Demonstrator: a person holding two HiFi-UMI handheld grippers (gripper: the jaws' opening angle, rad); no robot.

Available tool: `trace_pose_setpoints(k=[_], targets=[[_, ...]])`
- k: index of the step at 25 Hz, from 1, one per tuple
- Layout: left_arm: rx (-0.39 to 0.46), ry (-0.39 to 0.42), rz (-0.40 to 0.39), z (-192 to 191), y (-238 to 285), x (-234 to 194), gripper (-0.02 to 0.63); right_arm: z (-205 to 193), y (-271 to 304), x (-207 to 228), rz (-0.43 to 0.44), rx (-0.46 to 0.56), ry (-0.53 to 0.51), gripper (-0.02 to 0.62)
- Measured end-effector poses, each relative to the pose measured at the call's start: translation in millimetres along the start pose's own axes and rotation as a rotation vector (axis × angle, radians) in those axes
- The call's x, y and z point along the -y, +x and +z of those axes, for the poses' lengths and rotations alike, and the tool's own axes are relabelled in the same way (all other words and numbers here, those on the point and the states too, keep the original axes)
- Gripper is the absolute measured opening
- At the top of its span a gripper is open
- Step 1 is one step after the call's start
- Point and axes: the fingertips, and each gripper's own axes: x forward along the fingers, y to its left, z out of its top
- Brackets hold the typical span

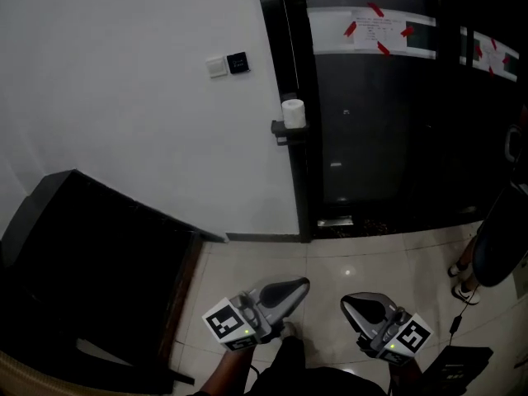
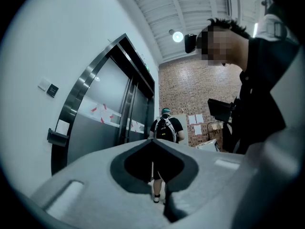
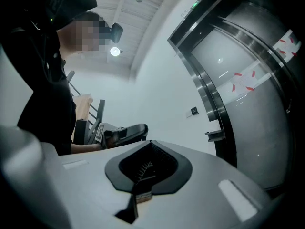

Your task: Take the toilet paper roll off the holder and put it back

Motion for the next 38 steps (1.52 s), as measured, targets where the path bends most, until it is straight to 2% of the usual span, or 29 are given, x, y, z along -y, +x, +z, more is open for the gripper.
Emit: trace_pose_setpoints(k=[11,17,21,25,32,38], targets=[[0.036,0.006,-0.036,30,18,-192,-0.005,16,161,121,-0.028,-0.063,-0.019,-0.002],[0.043,-0.012,-0.044,39,21,-267,-0.005,22,219,167,-0.072,-0.085,-0.026,-0.002],[0.064,-0.026,-0.068,37,38,-290,-0.005,20,232,195,-0.088,-0.076,-0.006,-0.002],[0.017,-0.018,-0.066,28,58,-306,-0.005,20,242,220,-0.069,-0.058,-0.006,-0.002],[-0.003,0.009,-0.032,30,99,-330,-0.005,37,242,275,-0.070,-0.021,0.007,-0.002],[-0.053,0.034,-0.033,16,129,-333,-0.005,38,228,308,-0.064,-0.015,0.026,-0.002]])
